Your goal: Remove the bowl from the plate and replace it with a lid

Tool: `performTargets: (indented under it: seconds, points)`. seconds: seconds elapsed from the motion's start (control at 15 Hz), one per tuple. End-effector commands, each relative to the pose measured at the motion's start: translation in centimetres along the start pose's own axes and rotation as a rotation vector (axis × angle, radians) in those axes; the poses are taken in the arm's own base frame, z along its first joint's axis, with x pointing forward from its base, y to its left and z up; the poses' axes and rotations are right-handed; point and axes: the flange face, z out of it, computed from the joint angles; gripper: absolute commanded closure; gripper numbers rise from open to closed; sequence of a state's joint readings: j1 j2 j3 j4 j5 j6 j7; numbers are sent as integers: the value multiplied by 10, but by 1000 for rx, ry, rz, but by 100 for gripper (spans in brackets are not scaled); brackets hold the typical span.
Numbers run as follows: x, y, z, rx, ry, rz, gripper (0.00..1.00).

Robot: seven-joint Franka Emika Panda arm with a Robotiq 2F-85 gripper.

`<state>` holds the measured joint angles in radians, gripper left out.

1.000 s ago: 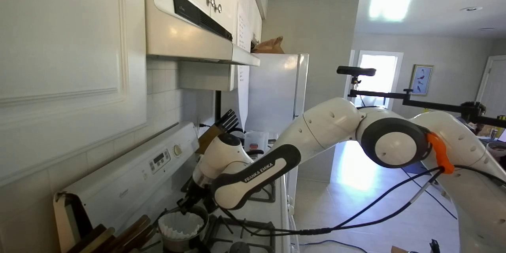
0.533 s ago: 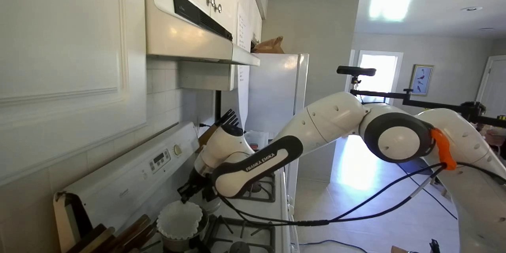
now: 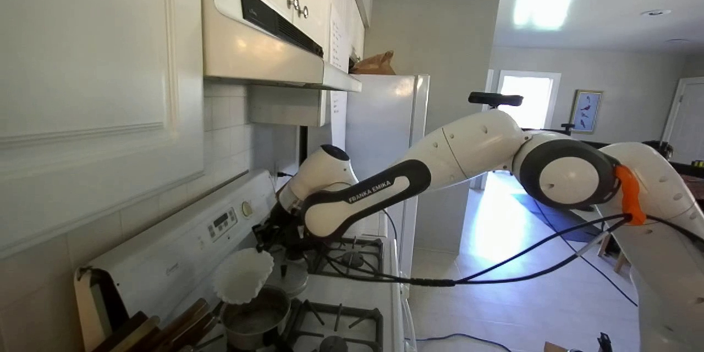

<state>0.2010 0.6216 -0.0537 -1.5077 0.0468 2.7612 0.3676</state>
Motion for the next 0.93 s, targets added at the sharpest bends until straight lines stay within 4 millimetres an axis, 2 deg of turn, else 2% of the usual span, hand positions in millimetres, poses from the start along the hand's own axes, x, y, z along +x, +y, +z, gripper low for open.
performTargets:
  seconds: [0.0, 0.2, 0.47, 0.67, 0.87]
  points:
    - [-7, -1, -23, 68, -76, 96, 100]
    - [-17, -1, -36, 140, -148, 153, 100]
    - [-31, 9, -51, 176, -255, 164, 100]
    - [-47, 12, -53, 186, -317, 107, 100]
    - [-70, 2, -48, 196, -352, 35, 100]
